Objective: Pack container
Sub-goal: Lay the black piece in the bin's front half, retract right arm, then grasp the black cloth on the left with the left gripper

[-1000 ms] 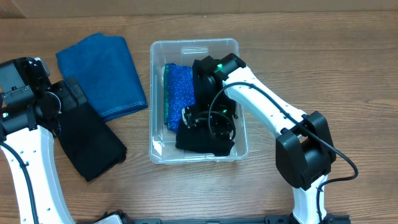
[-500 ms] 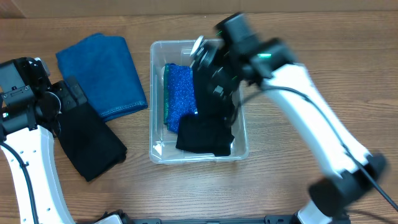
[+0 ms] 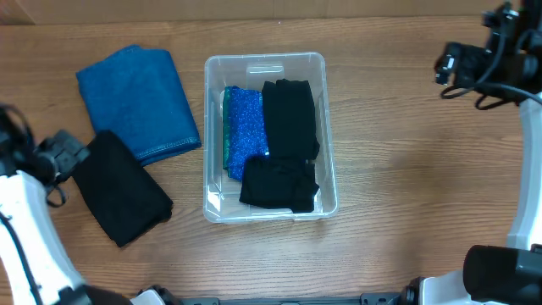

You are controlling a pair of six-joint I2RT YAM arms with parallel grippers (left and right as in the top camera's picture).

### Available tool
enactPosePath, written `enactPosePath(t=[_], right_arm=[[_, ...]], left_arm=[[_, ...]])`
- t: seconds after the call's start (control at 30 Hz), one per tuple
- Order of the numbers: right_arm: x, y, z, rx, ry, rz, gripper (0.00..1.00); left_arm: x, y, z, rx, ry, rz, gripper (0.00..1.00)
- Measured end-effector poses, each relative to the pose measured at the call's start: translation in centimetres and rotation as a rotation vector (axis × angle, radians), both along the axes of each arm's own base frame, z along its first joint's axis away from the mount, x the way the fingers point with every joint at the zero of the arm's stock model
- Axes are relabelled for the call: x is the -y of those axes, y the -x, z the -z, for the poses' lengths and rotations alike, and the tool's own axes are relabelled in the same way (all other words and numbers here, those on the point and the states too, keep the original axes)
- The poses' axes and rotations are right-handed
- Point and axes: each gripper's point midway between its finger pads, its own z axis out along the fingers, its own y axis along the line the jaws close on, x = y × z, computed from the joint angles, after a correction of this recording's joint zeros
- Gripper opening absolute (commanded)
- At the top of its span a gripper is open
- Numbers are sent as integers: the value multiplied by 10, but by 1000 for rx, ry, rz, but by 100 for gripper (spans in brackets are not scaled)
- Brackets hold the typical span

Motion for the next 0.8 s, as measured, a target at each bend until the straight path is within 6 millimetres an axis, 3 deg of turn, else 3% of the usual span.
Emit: enactPosePath(t=[0.1, 0.13, 0.33, 0.47, 0.63, 0.7, 0.77, 0.8], right_arm=[[5, 1, 4, -4, -33, 18, 100], [4, 1, 4, -2, -39, 16, 100], [0, 0, 3, 2, -59, 11, 100], [-1, 0, 3, 4, -66, 8, 100], [-1, 0, 3, 4, -67, 8, 100], [-1, 0, 3, 5, -67, 8, 100], [-1, 0, 3, 5, -67, 9, 100], [-1, 0, 3, 5, -66, 8, 100]], left_arm=[[-11, 8, 34, -25, 103, -36, 100], [-11, 14, 62, -58, 186, -33, 100], [25, 19, 136, -122, 412, 160, 100], [33, 14, 159, -100, 464, 234, 100], [34, 11, 160, -82, 470, 262, 99], [33, 8, 160, -70, 463, 268, 81], [33, 5, 160, -53, 462, 280, 51], [34, 3, 161, -44, 467, 290, 40]])
